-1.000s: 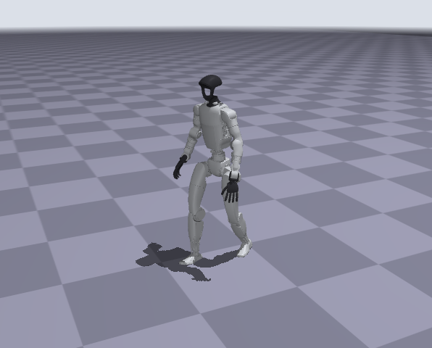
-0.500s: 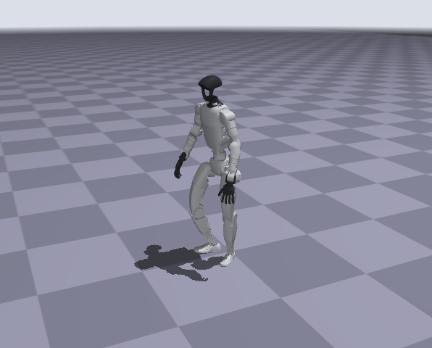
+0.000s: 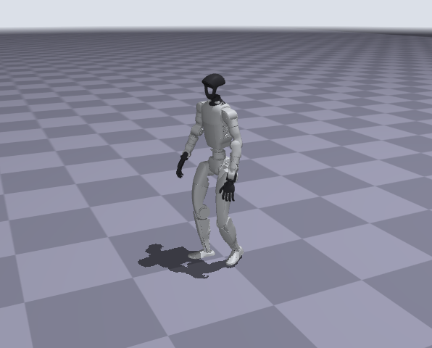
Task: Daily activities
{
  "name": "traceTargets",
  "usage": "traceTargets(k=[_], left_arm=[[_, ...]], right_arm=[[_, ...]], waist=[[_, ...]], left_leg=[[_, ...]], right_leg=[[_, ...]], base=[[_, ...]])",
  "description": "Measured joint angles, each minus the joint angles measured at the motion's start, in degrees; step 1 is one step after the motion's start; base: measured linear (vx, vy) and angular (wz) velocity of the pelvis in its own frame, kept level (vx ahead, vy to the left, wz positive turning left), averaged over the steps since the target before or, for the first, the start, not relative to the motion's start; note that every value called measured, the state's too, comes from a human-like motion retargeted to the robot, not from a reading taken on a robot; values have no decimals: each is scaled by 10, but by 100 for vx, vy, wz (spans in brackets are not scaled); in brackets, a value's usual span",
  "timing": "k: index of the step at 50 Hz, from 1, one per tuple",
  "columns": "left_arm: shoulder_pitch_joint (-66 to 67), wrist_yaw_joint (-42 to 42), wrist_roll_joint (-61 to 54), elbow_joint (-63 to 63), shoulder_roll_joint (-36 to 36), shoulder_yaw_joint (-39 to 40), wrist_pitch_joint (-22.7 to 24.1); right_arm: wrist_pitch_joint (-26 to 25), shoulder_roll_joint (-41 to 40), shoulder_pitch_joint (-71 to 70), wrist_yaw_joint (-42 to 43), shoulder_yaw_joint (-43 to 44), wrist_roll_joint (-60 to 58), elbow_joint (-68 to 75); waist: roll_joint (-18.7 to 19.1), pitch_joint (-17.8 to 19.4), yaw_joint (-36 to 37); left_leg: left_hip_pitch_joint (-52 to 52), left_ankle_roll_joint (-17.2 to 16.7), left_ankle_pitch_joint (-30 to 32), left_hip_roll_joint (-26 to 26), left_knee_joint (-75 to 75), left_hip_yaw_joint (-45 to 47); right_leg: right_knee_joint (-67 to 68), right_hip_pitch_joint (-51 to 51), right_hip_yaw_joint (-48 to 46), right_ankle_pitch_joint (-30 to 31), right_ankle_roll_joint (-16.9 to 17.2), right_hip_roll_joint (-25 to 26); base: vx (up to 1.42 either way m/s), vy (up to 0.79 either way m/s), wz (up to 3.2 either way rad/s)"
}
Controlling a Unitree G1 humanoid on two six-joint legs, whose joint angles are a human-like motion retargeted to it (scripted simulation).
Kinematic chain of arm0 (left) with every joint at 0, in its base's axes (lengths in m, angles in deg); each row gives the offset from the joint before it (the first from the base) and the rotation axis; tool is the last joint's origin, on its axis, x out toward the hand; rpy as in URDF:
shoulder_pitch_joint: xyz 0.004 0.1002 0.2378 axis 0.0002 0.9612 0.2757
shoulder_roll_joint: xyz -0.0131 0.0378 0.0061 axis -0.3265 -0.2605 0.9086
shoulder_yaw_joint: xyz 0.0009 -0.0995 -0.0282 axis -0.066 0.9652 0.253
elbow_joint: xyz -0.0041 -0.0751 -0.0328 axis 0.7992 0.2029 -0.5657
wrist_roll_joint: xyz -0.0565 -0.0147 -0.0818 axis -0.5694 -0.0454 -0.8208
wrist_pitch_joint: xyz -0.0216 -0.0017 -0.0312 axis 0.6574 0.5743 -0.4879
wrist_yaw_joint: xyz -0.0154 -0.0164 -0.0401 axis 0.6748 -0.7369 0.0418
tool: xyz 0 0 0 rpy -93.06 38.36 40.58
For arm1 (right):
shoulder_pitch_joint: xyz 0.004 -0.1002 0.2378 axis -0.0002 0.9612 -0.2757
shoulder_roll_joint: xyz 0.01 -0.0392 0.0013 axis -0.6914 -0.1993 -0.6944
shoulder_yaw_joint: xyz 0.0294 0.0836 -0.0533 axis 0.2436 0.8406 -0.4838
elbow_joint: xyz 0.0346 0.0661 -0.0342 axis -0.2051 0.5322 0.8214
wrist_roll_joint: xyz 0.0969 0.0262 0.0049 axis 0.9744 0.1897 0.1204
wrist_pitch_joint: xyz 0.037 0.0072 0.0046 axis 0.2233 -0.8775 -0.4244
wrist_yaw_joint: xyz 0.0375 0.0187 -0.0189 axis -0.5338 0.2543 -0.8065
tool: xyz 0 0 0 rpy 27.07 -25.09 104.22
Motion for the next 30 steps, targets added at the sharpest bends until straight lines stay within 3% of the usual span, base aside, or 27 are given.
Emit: traceTargets(k=[4,7,12,17,22,30], left_arm=[[13,6,0,-4,-6,4,-7],[24,7,-7,-8,-4,12,-10],[26,0,-29,-15,4,20,-11],[-3,-13,-40,-13,6,20,-10],[-38,-18,-46,-15,-1,24,-15],[-38,-4,-47,-11,-16,39,-23]], right_arm=[[-3,3,14,-13,-3,0,-18],[-5,5,26,-19,-4,0,-34],[-6,7,34,-18,-4,-3,-42],[-7,5,24,-18,3,-9,-39],[-11,3,5,-32,5,-8,-35],[-12,12,-11,-69,-15,-11,-16]], waist=[[11,-17,-7],[23,-32,-19],[32,-45,-43],[19,-29,-62],[3,-4,-64],[3,9,-41]], left_leg=[[25,-5,19,33,140,-38],[66,-26,52,24,149,-75],[147,-45,51,-30,10,-115],[188,-10,-33,-85,-166,-104],[179,18,-45,-116,-251,-58],[145,28,6,-131,-312,-31]], right_leg=[[-31,-5,0,38,-11,27],[-60,-13,3,74,-16,46],[-76,-47,7,123,-7,53],[-48,-97,40,150,48,30],[-17,-136,39,92,62,-7],[217,-137,8,-75,4,-73]], base=[[-28,-3,-8],[-31,1,-9],[-36,6,3],[-47,10,23],[-52,12,6],[-42,7,-6]])
